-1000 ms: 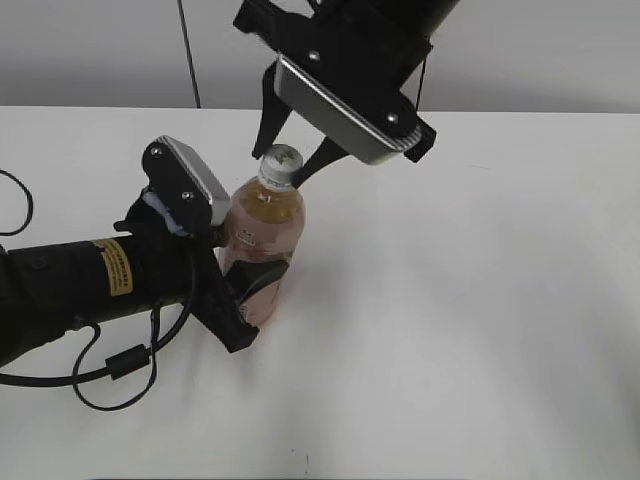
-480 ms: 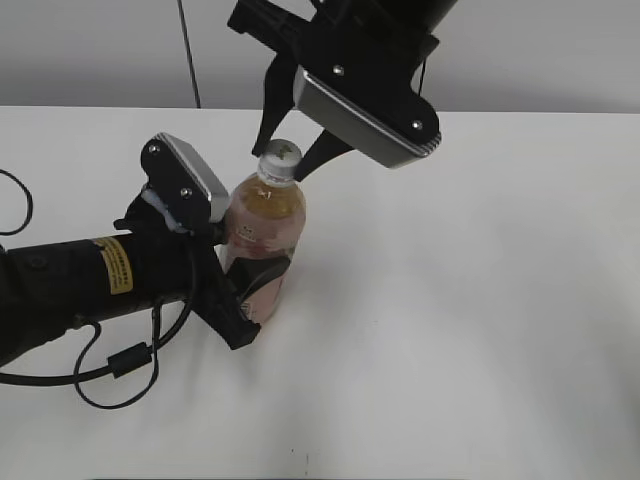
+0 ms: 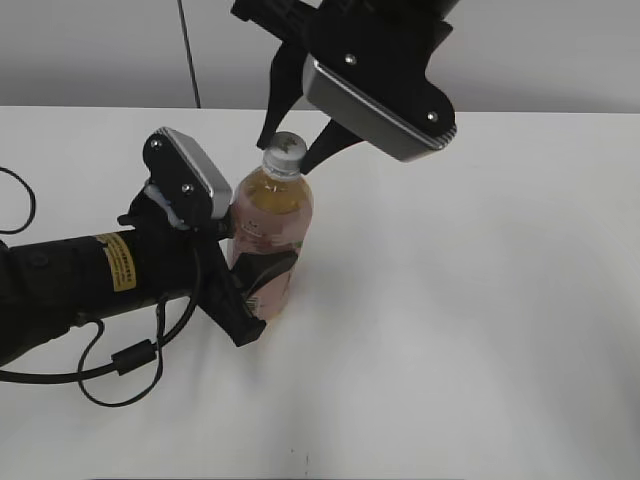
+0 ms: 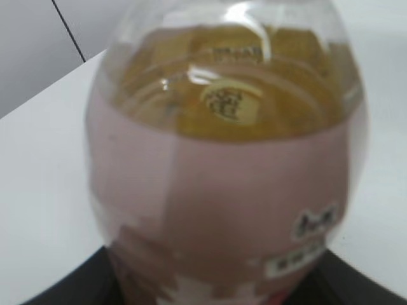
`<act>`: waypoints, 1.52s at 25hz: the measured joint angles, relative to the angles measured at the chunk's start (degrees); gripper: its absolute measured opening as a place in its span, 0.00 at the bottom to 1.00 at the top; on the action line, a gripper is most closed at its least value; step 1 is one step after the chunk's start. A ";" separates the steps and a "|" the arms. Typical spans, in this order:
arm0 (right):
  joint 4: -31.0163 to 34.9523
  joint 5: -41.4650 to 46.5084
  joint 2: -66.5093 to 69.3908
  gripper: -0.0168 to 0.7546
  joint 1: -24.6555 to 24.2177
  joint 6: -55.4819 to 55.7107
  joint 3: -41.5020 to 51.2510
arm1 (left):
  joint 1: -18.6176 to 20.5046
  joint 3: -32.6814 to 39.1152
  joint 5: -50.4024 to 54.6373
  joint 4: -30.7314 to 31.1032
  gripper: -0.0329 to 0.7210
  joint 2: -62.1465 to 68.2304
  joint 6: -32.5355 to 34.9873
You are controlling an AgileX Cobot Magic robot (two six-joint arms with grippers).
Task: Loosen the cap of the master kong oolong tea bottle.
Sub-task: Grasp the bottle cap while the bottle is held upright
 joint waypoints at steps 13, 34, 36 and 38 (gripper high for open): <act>-0.40 2.48 -0.04 0.43 0.00 4.75 0.00 | -0.08 0.00 0.85 0.90 0.52 0.08 0.00; 1.55 -6.88 -2.43 0.77 -0.06 82.11 -0.78 | -0.02 0.05 2.50 0.48 0.52 0.17 0.00; 2.48 -2.57 -3.57 0.77 -0.06 95.76 -1.25 | -0.02 0.05 2.50 0.42 0.52 0.17 0.00; 4.66 0.02 -4.36 0.77 -0.06 116.96 -1.75 | -0.02 0.05 2.11 0.42 0.52 0.17 0.00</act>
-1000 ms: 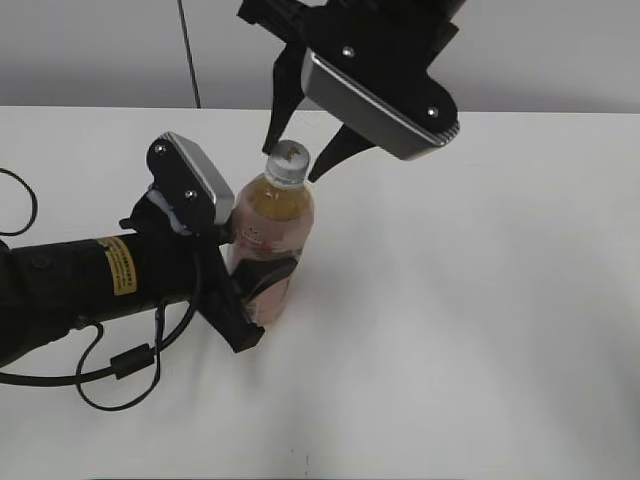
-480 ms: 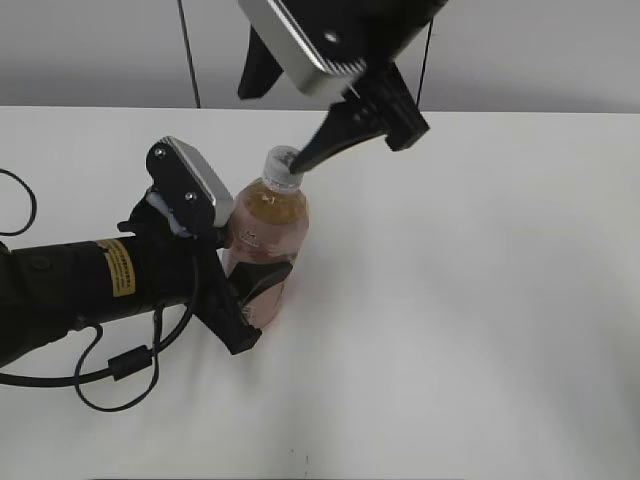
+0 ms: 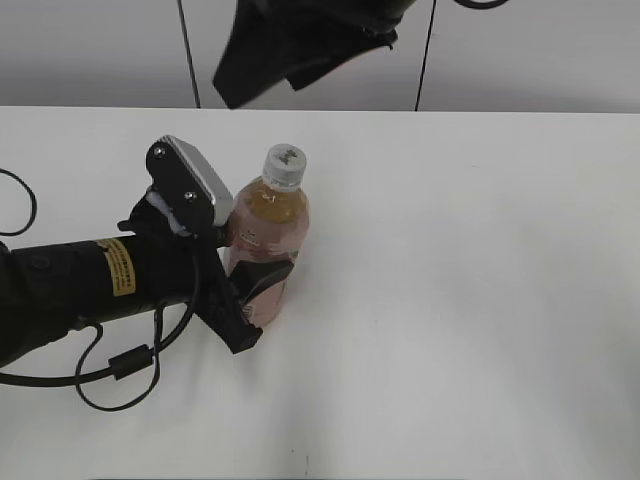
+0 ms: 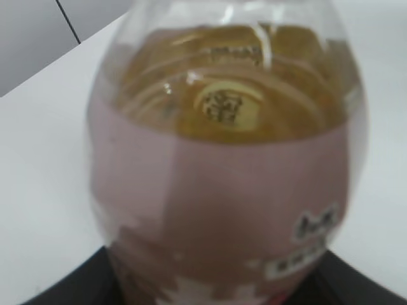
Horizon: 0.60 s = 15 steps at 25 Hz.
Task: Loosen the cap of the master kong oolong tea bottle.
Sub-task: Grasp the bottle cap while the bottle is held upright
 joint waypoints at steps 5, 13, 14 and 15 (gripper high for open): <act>0.06 4.01 -0.18 0.77 0.00 38.08 -0.22 | 0.00 0.00 -0.37 -0.07 0.52 0.00 0.00; -2.99 7.51 4.37 0.77 0.00 55.13 -0.27 | 0.00 0.00 -0.42 -0.12 0.52 0.00 0.00; -2.99 7.51 4.84 0.77 0.00 55.63 -0.27 | 0.00 0.00 -0.42 -0.12 0.52 0.00 0.00; -2.99 7.37 5.09 0.77 0.00 55.92 -0.27 | 0.00 0.00 -0.42 -0.12 0.52 0.00 0.00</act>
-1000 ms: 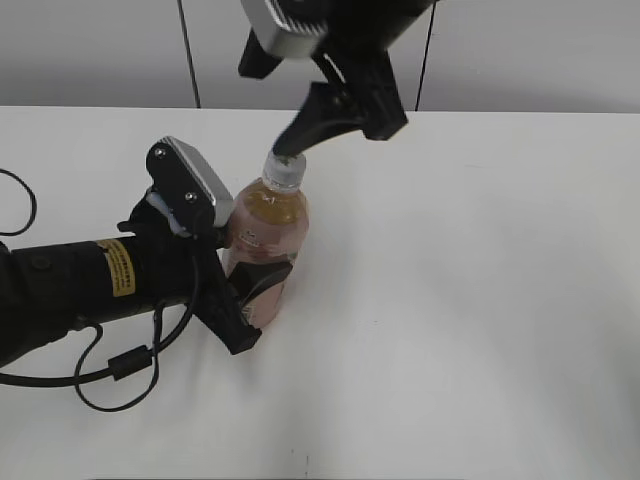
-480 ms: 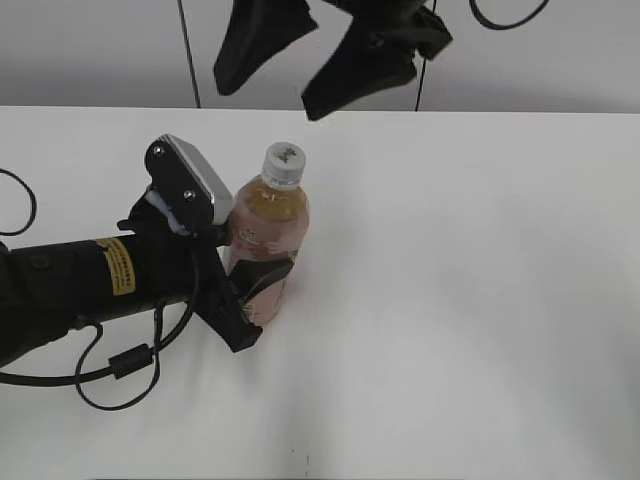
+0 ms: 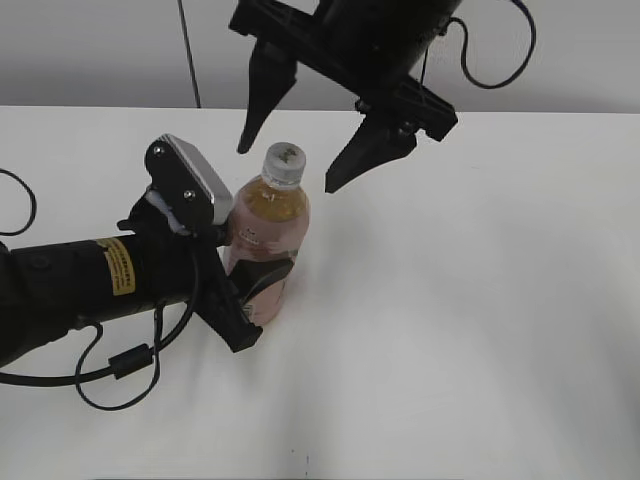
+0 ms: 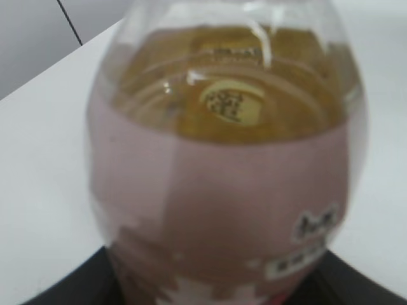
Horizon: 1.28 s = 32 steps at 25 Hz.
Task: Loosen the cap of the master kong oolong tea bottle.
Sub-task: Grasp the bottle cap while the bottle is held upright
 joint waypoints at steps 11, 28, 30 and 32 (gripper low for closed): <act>-0.35 -3.46 2.28 0.67 0.00 1.72 -0.06 | 0.00 0.00 0.00 0.00 0.52 0.00 0.00; -1.84 -4.61 2.39 0.39 0.00 -18.18 -0.06 | 0.00 0.00 0.17 0.00 0.52 0.00 0.00; -1.84 -4.55 2.39 0.39 0.00 -32.48 -0.06 | 0.00 0.00 0.17 -0.04 0.52 0.00 0.00; -1.77 -4.12 2.39 0.39 0.00 -46.54 -0.06 | 0.00 0.00 0.17 0.09 0.52 0.00 0.00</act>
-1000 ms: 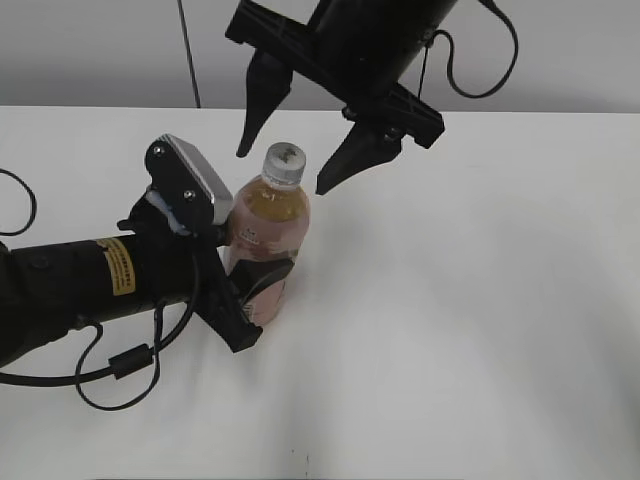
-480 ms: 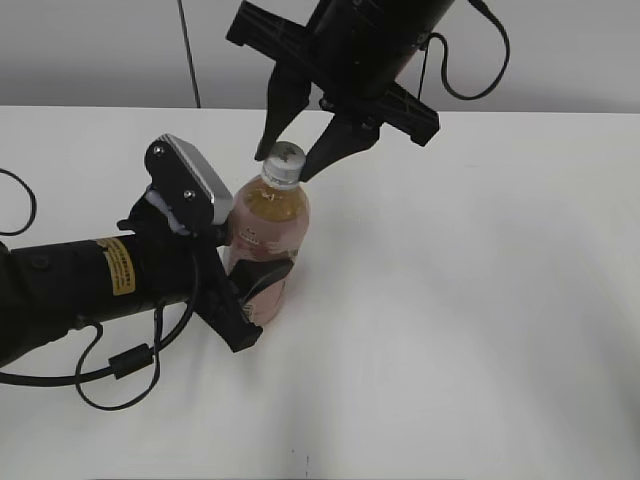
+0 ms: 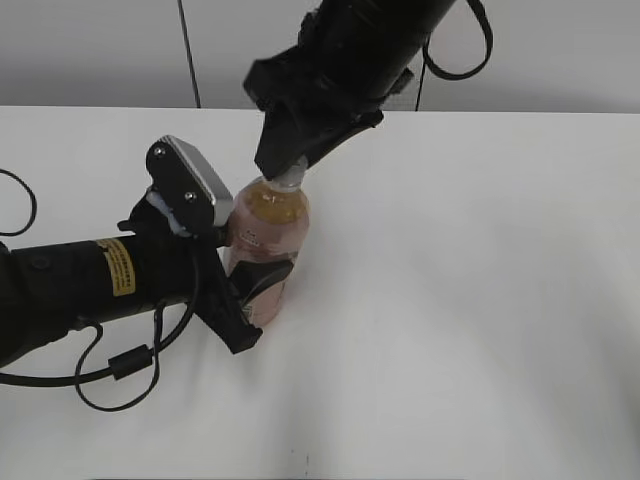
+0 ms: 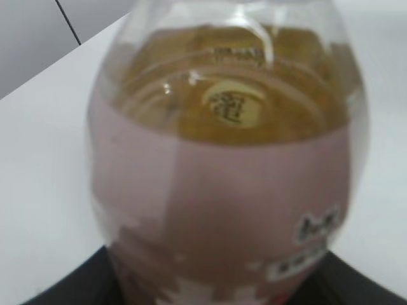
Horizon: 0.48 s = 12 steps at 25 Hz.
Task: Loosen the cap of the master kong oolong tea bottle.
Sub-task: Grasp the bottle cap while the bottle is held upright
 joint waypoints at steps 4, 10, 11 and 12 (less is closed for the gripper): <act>0.04 0.32 0.00 0.39 0.00 -27.59 0.00 | 0.00 0.00 0.24 0.21 0.52 0.04 0.18; 0.06 -1.01 0.00 0.39 0.00 -55.33 0.00 | 0.00 0.00 0.37 -0.58 0.52 0.11 -0.02; -0.06 -1.09 0.00 0.39 0.00 -59.37 0.00 | 0.00 0.00 0.37 -0.72 0.52 0.11 -0.07; -0.24 -1.15 0.00 0.38 0.00 -63.69 0.00 | 0.00 0.00 0.37 -0.77 0.52 0.11 -0.07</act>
